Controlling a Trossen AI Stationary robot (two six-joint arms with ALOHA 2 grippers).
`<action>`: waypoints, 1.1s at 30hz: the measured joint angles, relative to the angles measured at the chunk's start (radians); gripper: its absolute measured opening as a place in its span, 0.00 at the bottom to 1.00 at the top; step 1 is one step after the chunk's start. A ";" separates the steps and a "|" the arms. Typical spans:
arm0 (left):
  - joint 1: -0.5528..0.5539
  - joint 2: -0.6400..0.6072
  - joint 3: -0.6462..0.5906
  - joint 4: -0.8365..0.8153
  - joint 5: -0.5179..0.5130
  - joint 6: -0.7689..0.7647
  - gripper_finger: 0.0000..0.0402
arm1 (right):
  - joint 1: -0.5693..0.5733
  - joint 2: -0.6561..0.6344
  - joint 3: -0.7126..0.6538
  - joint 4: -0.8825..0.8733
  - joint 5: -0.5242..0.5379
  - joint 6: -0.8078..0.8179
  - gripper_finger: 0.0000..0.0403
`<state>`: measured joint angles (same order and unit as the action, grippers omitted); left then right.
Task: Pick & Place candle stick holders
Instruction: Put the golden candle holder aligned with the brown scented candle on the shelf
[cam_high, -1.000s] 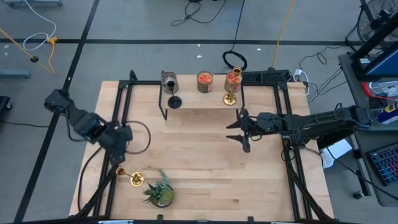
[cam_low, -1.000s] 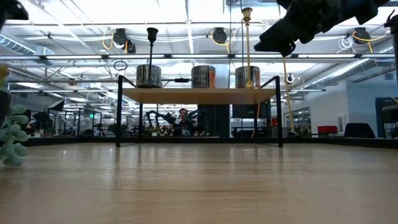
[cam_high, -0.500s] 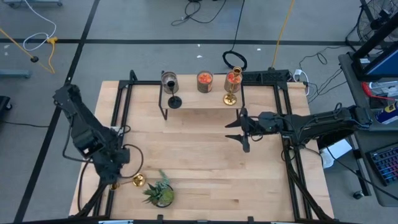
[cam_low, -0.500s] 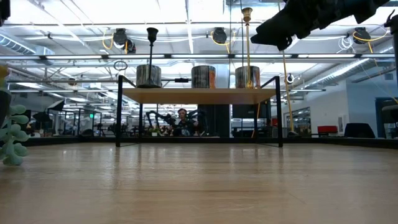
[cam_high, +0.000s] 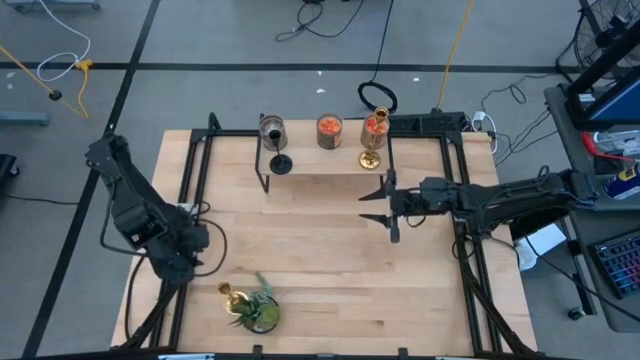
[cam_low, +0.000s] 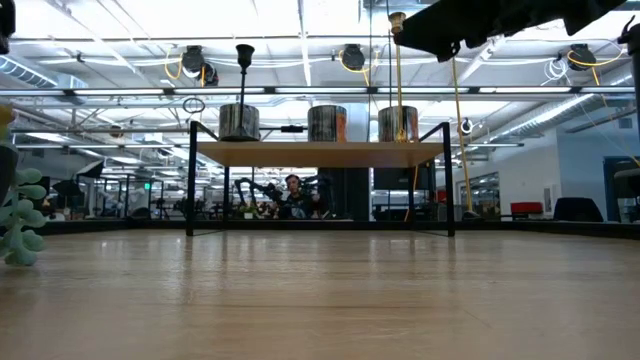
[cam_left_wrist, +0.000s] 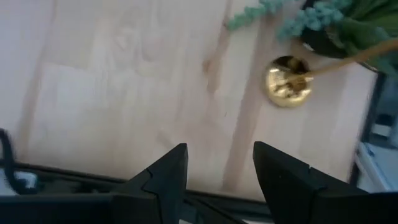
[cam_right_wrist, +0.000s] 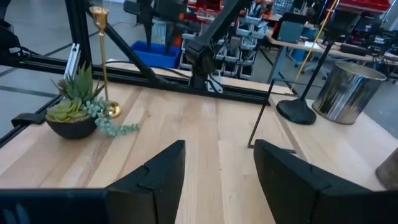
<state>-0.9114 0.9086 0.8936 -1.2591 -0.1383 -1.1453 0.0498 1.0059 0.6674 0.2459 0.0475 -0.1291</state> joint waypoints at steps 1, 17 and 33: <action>0.010 0.001 0.000 -0.003 -0.012 0.006 0.47 | 0.000 0.004 0.000 0.003 0.000 0.000 0.46; 0.047 0.001 -0.028 0.009 0.073 0.037 0.47 | -0.002 0.073 0.000 0.027 0.000 -0.036 0.46; 0.036 0.008 -0.175 0.099 0.098 -0.098 0.47 | -0.002 0.073 0.000 0.042 0.000 -0.037 0.47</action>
<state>-0.8753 0.9165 0.7189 -1.1602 -0.0407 -1.2434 0.0475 1.0786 0.6678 0.2884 0.0475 -0.1658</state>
